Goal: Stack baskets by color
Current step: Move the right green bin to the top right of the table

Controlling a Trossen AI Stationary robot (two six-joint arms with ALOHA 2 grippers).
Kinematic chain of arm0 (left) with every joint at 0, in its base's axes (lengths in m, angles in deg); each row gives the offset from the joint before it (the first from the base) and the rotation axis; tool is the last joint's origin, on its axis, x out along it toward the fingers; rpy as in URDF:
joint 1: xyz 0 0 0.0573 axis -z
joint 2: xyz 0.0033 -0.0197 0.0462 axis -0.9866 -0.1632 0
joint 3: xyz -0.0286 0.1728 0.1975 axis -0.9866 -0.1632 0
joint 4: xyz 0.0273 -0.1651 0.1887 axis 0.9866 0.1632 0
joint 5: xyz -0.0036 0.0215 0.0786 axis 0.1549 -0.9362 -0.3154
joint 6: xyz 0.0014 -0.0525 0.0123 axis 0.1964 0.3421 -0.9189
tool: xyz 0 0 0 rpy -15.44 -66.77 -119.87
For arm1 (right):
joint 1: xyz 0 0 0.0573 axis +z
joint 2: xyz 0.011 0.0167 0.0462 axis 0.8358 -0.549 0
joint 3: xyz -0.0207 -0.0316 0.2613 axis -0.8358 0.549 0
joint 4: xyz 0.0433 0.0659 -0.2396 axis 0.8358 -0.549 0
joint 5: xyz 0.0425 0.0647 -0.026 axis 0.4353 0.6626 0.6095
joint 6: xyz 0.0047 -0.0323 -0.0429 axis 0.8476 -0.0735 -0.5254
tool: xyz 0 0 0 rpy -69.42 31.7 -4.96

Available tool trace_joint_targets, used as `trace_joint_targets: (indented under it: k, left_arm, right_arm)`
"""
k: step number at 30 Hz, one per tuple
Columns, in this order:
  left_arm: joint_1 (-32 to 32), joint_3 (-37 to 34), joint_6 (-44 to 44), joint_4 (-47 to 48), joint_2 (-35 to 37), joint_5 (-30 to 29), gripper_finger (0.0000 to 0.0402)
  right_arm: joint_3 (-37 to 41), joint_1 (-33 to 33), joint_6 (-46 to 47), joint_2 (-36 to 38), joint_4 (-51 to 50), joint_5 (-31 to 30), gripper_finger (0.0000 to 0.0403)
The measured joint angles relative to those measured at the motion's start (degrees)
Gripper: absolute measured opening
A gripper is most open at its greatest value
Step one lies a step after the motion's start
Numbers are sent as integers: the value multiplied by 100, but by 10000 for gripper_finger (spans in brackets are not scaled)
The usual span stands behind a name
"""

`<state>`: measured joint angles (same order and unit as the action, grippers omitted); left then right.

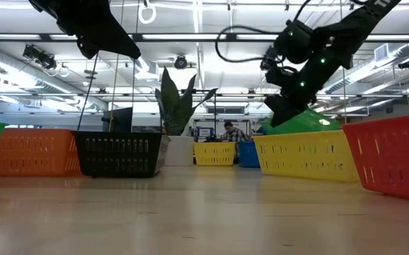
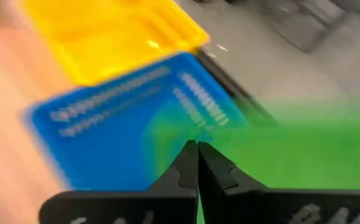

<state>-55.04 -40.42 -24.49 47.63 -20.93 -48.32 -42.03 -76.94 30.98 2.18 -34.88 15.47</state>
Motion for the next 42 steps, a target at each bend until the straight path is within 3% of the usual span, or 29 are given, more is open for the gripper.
trace_joint_targets:
  k: [7,13,19,21,30,42]
  left_arm:
    - [0,0,-2,0,-1,0,12]
    - [0,0,-4,0,-2,0,15]
    - [0,2,-4,0,-2,2,17]
    - [0,0,-4,0,-2,0,14]
    - [0,1,-4,-2,-2,2,18]
    - [0,0,-7,0,-2,1,13]
  right_arm:
    - [0,-647,563,0,-251,36,0]
    - [0,-764,630,11,-260,138,0]
    - [-2,-803,1429,8,-824,-844,0]
    - [0,-1019,1697,0,-1142,-911,0]
    - [-2,-1914,1720,-144,-1245,254,0]
    - [-2,-1645,1392,-853,-576,1061,0]
